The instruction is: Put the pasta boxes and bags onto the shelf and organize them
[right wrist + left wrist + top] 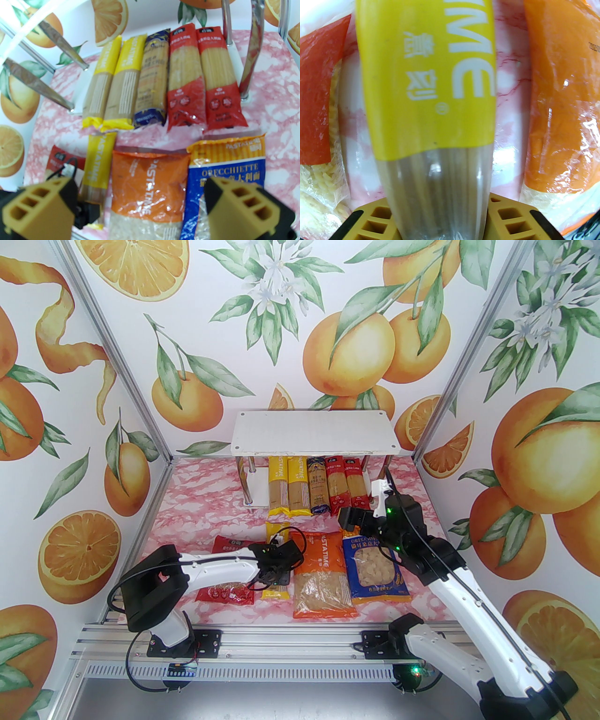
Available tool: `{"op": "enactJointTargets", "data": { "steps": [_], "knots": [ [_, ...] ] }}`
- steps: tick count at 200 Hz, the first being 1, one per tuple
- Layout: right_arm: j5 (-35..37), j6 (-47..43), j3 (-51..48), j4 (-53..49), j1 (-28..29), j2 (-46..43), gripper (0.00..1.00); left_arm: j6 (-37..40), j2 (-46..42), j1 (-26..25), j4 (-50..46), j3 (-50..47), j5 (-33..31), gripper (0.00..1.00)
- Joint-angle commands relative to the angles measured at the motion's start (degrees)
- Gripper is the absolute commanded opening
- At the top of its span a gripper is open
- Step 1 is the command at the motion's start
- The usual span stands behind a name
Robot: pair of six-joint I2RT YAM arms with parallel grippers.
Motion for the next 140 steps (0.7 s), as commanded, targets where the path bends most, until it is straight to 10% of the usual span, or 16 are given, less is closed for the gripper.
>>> {"op": "enactJointTargets", "data": {
  "steps": [1,26,140],
  "knots": [
    [0.0,-0.4,-0.6,0.0,-0.4,-0.8,0.94,1.6,-1.5,0.0,0.3,-1.5,2.7,0.31],
    [0.3,-0.4,-0.5,-0.3,-0.4,-0.9,0.94,2.8,-5.5,0.0,2.0,-3.4,2.2,0.00],
    [0.9,1.7,0.4,1.1,-0.5,0.7,0.94,9.9,-30.7,0.6,-3.1,-4.7,0.2,0.00]
  ]
}}
